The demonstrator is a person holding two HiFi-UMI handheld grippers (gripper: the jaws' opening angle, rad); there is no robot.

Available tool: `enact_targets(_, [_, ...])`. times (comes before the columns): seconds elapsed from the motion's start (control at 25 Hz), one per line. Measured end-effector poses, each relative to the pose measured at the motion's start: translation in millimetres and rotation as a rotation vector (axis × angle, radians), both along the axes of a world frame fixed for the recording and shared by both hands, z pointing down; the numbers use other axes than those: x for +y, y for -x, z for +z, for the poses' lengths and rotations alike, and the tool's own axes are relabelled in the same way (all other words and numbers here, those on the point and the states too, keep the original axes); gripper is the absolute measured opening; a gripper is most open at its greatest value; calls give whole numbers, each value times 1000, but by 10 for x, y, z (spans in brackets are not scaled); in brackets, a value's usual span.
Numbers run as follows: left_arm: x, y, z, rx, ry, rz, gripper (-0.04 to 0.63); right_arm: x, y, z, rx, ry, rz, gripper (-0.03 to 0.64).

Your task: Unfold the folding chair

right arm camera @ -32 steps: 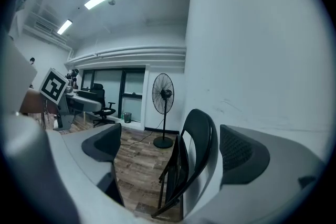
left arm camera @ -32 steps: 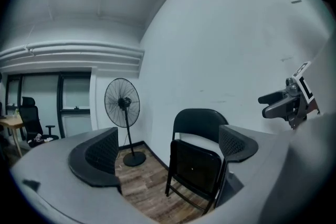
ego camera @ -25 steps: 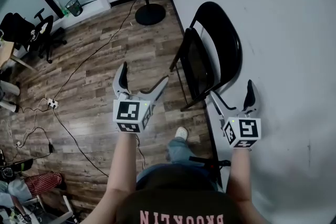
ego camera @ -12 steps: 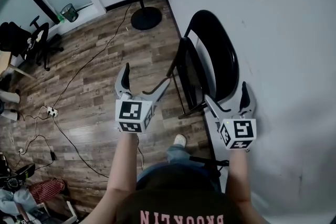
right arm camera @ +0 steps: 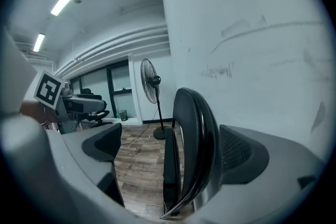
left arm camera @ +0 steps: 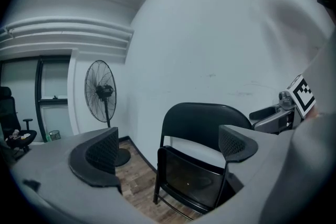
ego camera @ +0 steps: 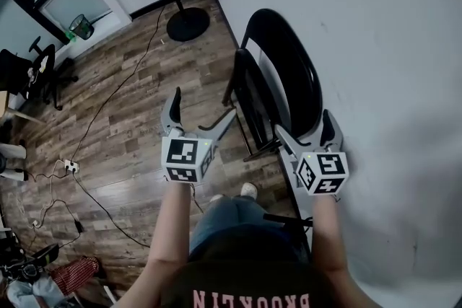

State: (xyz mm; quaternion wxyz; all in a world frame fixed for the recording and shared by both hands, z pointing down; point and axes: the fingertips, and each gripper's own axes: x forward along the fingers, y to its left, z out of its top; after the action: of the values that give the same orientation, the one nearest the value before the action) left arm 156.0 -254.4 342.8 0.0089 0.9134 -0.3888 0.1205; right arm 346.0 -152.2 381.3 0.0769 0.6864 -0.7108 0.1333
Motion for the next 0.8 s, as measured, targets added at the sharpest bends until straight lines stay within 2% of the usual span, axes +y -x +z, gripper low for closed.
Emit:
enact_targets(0.2, [-49,-47,105,-29,28,45,571,-81,-8,125,-17,36,29,568])
enact_targets(0.4, [-198,-80,198,-47,32,96,571,-170,-39,232,7,70,68,568])
enact_targets(0.64, [-420,-103,257,-56,47,171,571,-242,-82,237,-5,101,182,568])
enact_targets(0.8, [-596,-201,442,-52,87,225,570,-275,-118,293,-5,123,237,564])
